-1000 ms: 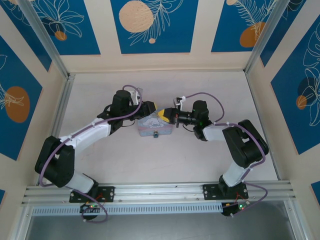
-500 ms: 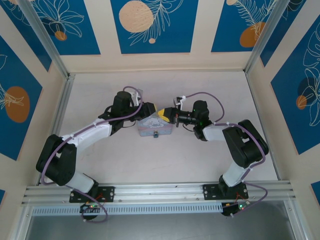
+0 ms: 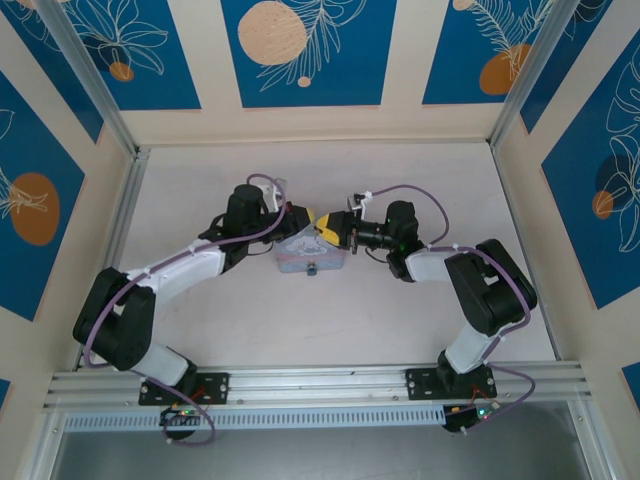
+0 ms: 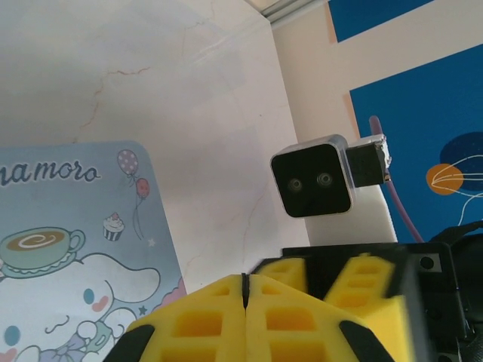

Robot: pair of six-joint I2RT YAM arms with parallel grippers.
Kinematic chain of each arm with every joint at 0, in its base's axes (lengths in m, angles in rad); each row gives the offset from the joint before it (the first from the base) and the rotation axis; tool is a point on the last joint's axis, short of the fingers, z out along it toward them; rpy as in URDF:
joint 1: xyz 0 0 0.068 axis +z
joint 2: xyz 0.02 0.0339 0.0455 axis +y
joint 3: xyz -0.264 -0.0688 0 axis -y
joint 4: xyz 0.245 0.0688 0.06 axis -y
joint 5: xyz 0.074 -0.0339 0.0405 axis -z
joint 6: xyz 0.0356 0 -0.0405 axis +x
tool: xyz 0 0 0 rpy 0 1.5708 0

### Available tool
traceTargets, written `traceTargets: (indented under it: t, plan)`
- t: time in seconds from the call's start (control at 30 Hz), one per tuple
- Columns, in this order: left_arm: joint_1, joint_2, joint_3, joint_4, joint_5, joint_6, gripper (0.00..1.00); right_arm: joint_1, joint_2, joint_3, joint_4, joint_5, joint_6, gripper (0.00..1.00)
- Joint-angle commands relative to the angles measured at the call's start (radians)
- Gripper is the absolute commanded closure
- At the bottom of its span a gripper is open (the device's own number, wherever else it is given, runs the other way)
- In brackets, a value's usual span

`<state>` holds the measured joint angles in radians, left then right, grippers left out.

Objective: Unlock a padlock with a key

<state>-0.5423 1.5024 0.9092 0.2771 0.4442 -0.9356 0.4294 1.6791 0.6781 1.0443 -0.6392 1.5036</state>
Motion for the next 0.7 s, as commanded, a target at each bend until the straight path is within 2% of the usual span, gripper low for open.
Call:
traceTargets:
  t: [0.0, 0.07, 0.2, 0.33, 0.5, 0.67]
  plan:
    - [-0.017, -0.004, -0.029, 0.056, -0.025, -0.03, 1.0, -0.012, -0.022, -0.027, 0.039, 0.044, -0.002, 0.31]
    - [-0.018, -0.015, -0.04, 0.073, -0.042, -0.044, 1.0, -0.017, -0.03, -0.041, 0.039, 0.064, -0.003, 0.27]
    - [-0.025, -0.041, -0.06, 0.102, -0.078, -0.067, 1.0, -0.02, -0.038, -0.042, 0.048, 0.094, -0.012, 0.27]
    - [-0.029, -0.068, -0.088, 0.127, -0.123, -0.091, 1.0, -0.018, -0.031, -0.024, 0.066, 0.116, -0.024, 0.38]
    - [-0.031, -0.093, -0.13, 0.18, -0.171, -0.134, 1.0, -0.008, 0.005, 0.01, 0.102, 0.121, -0.01, 0.57]
    - [-0.037, -0.101, -0.151, 0.219, -0.208, -0.16, 1.0, 0.021, 0.047, 0.032, 0.153, 0.121, 0.013, 0.59]
